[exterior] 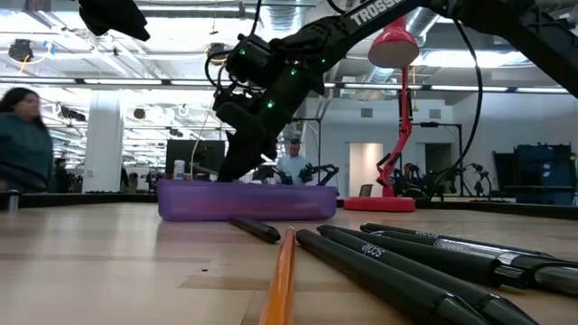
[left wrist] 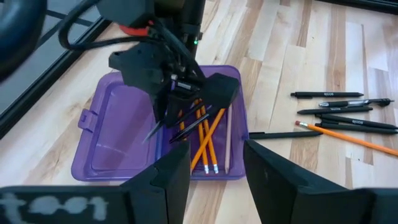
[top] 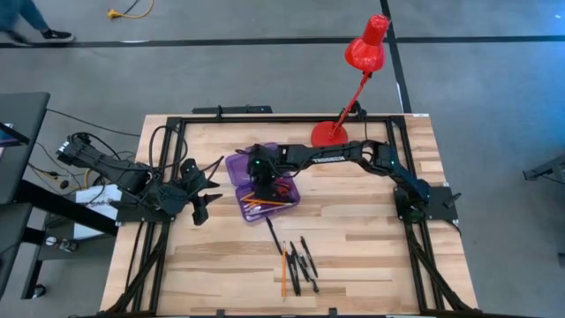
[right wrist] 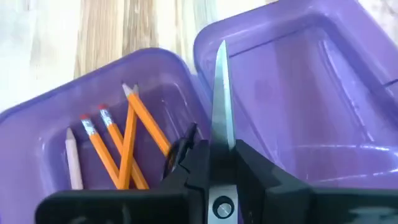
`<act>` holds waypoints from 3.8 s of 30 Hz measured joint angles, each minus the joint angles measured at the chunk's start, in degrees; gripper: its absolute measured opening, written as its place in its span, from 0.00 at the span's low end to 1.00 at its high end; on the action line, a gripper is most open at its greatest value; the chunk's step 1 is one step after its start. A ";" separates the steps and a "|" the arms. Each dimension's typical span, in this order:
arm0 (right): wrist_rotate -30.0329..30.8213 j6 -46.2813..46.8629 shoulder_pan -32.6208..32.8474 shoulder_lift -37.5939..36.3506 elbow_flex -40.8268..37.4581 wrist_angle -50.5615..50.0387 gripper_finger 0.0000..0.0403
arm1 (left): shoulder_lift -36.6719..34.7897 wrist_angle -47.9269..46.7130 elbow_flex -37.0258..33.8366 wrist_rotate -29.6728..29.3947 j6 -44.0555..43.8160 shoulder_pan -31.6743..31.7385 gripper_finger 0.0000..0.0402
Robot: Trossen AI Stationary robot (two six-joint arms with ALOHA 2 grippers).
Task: Pick & place school supplies into a supply box
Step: Put the black scissors into the purple supply box, then put the black pen into the purple supply box
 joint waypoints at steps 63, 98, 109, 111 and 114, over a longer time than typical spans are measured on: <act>10.56 29.45 21.97 -24.30 -5.20 -43.16 0.45 | 19.38 19.96 -2.51 21.20 37.41 8.60 0.34; 43.40 88.96 53.68 -64.55 -55.58 -30.38 0.41 | 57.46 25.18 13.91 28.65 52.76 10.64 0.34; 43.41 86.82 54.17 -64.55 -55.65 -30.73 0.41 | 64.58 20.99 21.22 32.95 52.39 10.73 0.33; 43.38 86.80 54.69 -64.53 -55.65 -30.70 0.41 | 65.74 17.08 23.11 34.24 50.01 11.05 0.31; 43.36 86.74 55.18 -64.53 -55.65 -30.68 0.41 | 66.42 13.48 24.16 34.93 47.17 11.19 0.27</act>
